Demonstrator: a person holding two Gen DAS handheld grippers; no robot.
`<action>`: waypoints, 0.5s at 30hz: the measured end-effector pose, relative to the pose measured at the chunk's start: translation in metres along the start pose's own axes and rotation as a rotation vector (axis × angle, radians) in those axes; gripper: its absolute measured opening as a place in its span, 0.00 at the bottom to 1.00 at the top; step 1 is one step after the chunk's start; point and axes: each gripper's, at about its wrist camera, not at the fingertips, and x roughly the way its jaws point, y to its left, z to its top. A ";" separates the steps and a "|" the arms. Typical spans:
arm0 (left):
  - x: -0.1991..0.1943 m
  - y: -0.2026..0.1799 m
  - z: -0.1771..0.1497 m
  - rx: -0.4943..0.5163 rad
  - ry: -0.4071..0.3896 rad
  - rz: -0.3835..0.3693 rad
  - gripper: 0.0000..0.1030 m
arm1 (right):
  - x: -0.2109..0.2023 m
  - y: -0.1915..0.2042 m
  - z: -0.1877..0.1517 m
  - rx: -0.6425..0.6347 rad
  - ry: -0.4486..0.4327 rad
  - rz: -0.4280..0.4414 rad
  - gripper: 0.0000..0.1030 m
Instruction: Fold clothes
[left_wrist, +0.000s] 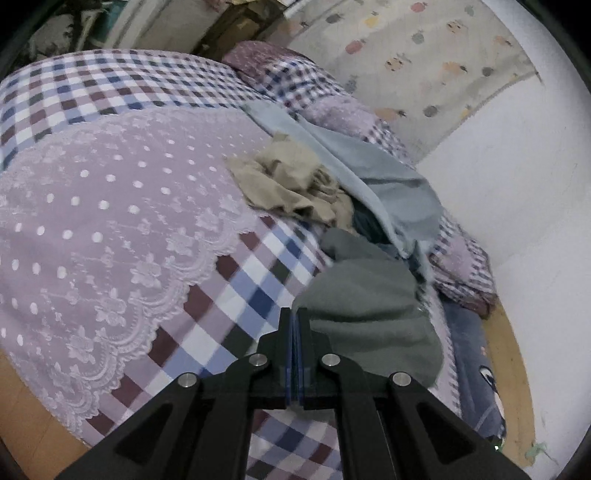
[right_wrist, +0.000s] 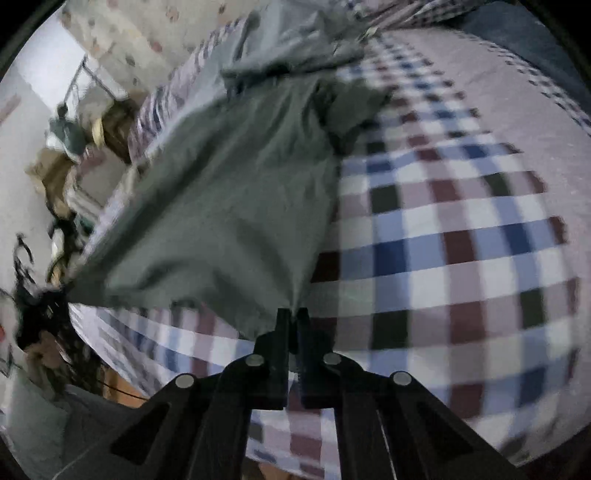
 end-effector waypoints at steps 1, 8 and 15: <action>-0.002 -0.002 -0.001 0.008 0.005 -0.015 0.00 | -0.013 -0.002 0.000 0.006 -0.022 0.003 0.00; -0.016 -0.010 -0.013 0.012 0.072 -0.108 0.00 | -0.100 -0.032 -0.016 0.032 -0.111 -0.061 0.00; -0.036 -0.002 -0.037 -0.008 0.116 -0.023 0.00 | -0.124 -0.050 -0.035 -0.020 0.014 -0.150 0.00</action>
